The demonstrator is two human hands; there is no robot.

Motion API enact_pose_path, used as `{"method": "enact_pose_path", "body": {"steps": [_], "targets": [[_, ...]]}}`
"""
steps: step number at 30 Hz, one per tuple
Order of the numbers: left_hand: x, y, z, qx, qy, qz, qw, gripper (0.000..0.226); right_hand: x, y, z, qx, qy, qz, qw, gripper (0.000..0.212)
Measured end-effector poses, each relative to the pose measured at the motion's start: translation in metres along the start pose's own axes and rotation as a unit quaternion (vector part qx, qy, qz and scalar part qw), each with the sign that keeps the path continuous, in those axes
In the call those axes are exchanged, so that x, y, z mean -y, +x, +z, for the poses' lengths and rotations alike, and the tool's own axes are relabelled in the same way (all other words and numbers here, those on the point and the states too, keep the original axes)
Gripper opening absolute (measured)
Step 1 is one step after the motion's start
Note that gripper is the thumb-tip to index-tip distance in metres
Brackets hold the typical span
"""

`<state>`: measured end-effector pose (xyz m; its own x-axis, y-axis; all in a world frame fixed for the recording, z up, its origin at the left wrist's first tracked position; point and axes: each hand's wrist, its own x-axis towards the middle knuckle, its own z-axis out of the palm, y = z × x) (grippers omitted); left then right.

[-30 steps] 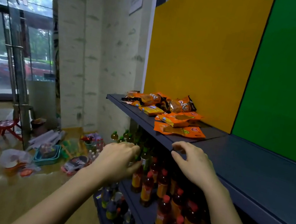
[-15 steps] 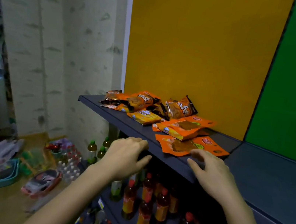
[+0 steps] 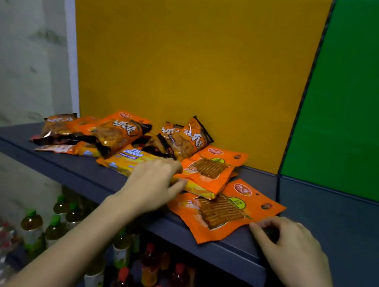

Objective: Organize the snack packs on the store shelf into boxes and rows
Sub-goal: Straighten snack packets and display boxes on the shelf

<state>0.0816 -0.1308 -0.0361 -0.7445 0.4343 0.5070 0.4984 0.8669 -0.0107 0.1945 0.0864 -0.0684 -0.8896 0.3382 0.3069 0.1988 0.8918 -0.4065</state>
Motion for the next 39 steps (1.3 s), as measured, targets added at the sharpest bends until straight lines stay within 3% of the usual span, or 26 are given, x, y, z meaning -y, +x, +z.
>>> {"method": "enact_pose_path", "body": {"steps": [10,15,24,30,34,39], "targets": [[0.032,0.068,0.033,0.056,-0.009,-0.021,0.998,0.048,0.027,0.010,0.013,-0.018,0.012,0.112,0.993,0.059],[0.044,0.085,0.045,0.097,-0.044,-0.007,0.994,0.059,0.054,0.018,0.022,-0.006,0.077,0.169,0.983,0.049],[0.044,0.098,0.049,0.139,-0.059,0.017,0.988,0.077,0.085,0.029,0.040,-0.011,0.187,0.230,0.955,0.057],[0.037,0.105,0.049,0.187,-0.099,0.014,0.977,0.091,0.067,0.025,0.036,-0.034,0.217,0.260,0.940,0.061],[0.032,0.109,0.049,0.218,-0.159,0.012,0.963,0.091,0.042,0.012,0.018,-0.071,0.227,0.273,0.932,0.008],[0.026,0.116,0.049,0.254,-0.234,-0.011,0.939,0.115,0.008,-0.007,-0.004,-0.159,0.205,0.296,0.919,0.007]]}}
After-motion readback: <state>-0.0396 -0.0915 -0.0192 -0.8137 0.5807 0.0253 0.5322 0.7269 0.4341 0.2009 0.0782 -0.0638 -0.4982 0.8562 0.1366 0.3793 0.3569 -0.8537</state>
